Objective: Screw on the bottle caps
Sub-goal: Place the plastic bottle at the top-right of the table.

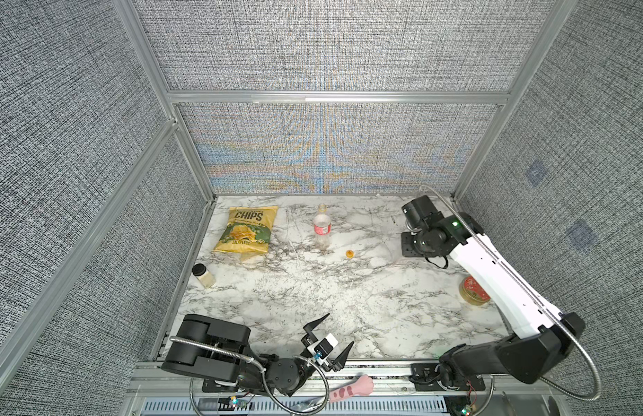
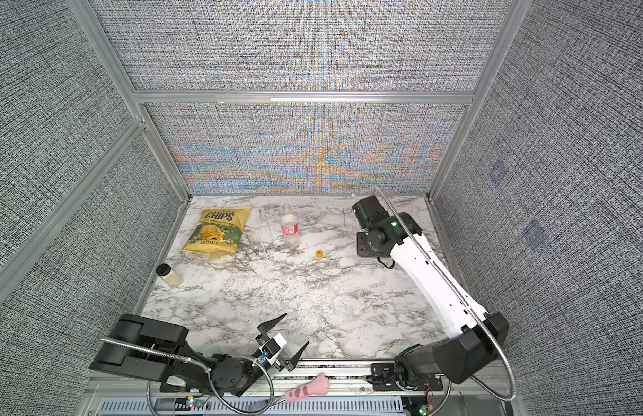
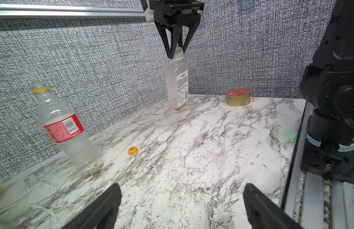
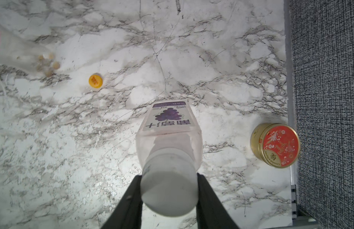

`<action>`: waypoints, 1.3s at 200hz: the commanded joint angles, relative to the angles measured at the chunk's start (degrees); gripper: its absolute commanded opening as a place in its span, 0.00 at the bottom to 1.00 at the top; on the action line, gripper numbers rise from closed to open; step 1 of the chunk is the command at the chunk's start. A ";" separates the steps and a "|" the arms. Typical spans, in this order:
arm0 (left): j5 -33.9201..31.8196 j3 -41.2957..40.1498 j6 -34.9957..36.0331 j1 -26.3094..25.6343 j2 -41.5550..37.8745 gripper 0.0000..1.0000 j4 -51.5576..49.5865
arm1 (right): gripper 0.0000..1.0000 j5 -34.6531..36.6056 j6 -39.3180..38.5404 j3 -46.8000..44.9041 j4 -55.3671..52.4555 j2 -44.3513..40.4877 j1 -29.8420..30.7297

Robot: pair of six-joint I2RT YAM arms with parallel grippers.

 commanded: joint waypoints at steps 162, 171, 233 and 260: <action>-1.52 1.13 1.30 -0.81 1.69 0.97 3.08 | 0.35 -10.94 -8.92 10.84 2.05 23.60 -16.60; -1.52 1.13 1.24 -0.76 1.84 0.97 3.08 | 0.37 -10.93 -8.96 11.01 2.06 23.87 -16.60; -1.63 1.30 1.30 -0.81 2.06 0.97 3.11 | 0.49 -10.87 -9.17 14.97 -0.35 26.55 -15.21; -1.61 1.39 1.41 -0.80 2.34 0.97 3.08 | 0.53 -10.76 -9.09 15.41 -0.52 26.73 -14.66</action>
